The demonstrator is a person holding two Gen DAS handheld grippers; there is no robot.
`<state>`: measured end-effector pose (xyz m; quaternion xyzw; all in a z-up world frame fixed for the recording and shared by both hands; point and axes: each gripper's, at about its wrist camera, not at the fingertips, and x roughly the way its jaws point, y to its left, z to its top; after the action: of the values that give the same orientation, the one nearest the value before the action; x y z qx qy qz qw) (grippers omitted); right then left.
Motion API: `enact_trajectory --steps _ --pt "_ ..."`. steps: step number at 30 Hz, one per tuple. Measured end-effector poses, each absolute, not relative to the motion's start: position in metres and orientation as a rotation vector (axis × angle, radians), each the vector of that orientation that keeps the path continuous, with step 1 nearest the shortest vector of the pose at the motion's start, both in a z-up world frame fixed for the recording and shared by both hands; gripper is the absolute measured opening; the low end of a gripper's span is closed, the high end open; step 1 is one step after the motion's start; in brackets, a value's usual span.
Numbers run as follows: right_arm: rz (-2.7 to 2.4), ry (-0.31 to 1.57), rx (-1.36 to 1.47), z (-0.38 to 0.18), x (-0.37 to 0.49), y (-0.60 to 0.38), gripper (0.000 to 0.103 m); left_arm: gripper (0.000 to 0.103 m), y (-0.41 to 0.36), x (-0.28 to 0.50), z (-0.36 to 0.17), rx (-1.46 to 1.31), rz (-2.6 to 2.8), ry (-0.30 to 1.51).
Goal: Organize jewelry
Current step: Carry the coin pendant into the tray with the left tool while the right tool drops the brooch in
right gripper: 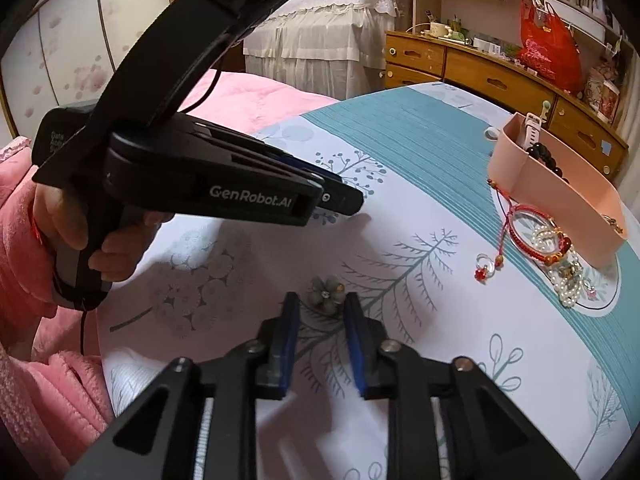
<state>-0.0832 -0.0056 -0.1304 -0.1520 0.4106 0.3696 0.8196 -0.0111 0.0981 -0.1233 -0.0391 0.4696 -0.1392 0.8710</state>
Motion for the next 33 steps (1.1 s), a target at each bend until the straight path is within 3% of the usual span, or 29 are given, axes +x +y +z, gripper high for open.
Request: enact_trajectory --steps 11,33 --pt "0.788 0.869 -0.313 -0.129 -0.083 -0.006 0.009 0.015 0.094 -0.013 -0.123 -0.08 -0.287 0.982" --pt "0.755 0.821 -0.195 -0.1 -0.065 -0.046 0.005 0.015 0.089 -0.002 -0.081 -0.022 -0.283 0.894"
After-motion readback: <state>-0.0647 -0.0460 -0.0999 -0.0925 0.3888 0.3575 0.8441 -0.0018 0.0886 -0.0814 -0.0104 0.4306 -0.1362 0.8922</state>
